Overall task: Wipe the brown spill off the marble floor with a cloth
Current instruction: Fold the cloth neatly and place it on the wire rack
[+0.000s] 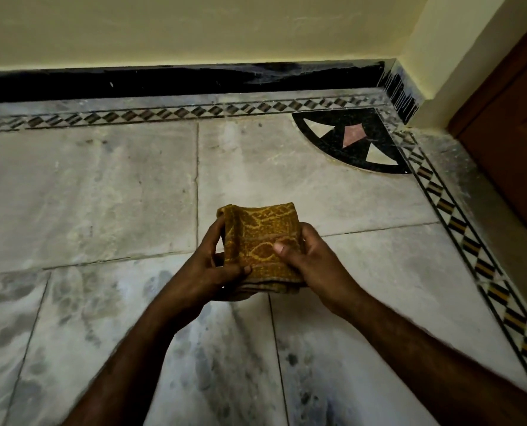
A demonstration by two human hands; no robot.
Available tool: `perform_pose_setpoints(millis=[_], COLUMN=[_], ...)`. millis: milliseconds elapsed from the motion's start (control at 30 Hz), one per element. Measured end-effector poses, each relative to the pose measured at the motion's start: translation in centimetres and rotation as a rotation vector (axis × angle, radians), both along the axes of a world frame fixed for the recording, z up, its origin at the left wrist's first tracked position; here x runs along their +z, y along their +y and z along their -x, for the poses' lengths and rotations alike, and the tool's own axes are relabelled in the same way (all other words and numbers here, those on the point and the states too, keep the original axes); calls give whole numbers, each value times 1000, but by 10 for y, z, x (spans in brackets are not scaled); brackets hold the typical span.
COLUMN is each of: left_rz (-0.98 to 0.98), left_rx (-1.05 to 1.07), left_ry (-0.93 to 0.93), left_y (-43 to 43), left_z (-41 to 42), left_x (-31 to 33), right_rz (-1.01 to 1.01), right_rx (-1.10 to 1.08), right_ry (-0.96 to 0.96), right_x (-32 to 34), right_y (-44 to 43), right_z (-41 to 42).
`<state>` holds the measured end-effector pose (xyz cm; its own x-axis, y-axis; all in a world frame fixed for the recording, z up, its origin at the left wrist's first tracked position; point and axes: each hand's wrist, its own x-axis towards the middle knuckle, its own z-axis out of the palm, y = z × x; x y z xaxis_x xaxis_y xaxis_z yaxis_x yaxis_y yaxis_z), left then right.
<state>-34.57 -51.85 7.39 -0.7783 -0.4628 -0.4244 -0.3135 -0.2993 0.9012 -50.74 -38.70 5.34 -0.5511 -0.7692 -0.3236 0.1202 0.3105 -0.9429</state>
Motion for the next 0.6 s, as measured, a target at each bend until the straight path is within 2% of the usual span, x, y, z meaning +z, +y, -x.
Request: perform_pose_setpoints(millis=[100, 267, 400, 600], left_rz=[-21, -23, 15, 54], left_rx=[-16, -81, -38, -17], left_ry=[0, 59, 138, 227], left_y=[-4, -20, -39, -65], left_z=[3, 19, 43, 51], left_x=[-12, -14, 36, 163], right_rz=[-21, -42, -11, 80], right_rx=[42, -29, -48, -59], right_ry=[51, 70, 92, 62], right_x=[-14, -7, 61, 192], right_y=[1, -2, -24, -51], right_z=[-1, 12, 37, 47])
